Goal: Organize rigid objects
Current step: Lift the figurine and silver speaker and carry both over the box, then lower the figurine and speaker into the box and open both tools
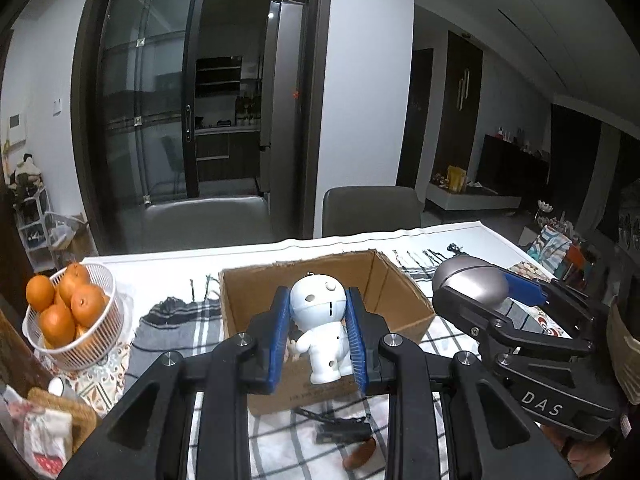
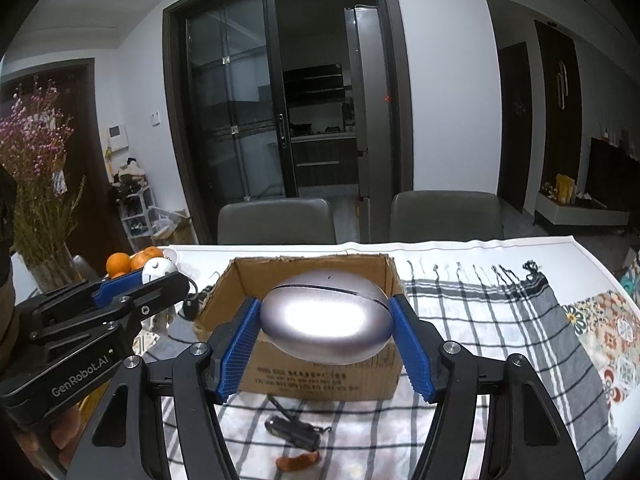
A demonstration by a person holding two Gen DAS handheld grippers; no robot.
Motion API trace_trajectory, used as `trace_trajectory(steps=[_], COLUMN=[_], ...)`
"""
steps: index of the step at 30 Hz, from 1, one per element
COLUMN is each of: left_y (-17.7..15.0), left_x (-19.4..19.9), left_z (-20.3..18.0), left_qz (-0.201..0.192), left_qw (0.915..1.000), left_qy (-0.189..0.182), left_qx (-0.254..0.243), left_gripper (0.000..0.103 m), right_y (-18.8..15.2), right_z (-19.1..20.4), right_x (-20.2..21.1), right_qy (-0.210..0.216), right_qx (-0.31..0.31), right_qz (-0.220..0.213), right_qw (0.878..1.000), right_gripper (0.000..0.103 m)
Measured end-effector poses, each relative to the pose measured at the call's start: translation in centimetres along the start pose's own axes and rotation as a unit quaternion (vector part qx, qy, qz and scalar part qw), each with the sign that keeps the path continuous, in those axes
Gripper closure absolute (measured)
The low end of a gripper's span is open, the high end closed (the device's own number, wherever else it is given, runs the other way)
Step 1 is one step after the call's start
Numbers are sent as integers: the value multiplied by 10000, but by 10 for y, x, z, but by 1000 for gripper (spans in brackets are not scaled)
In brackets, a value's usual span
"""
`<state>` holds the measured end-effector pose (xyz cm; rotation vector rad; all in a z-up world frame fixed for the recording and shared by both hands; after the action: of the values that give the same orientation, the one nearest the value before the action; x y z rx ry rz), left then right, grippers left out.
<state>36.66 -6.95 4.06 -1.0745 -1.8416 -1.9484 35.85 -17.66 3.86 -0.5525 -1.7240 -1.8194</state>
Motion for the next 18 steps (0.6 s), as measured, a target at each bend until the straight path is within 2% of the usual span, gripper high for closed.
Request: trace_trajectory(steps=[12, 18], left_y=[29, 34], left_x=[-27, -53], left_z=[12, 24], left_qz=[181, 518], left_qw=[9998, 9985], left_qy=[93, 92], left_qx=[2, 181], left_gripper=[75, 75], right_y=[30, 40], right_z=[-4, -4], right_x=[-28, -52], right_qy=[-54, -101], right_qx=[118, 189], right_qz=[190, 454], right_qw=[9997, 9987], right_gripper=[37, 37])
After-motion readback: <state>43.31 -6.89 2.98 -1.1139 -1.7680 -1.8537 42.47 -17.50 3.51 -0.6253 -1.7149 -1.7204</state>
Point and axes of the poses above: each gripper's, at about its wrist camera, not at the fingertips, and x roughly against the way its jaws point, z to its left, y to its top, the point moved 10 cm from there along -x, roughly the way its jaws point, and after that the axes turned 12 degrees about z, right-handed, at the moved point
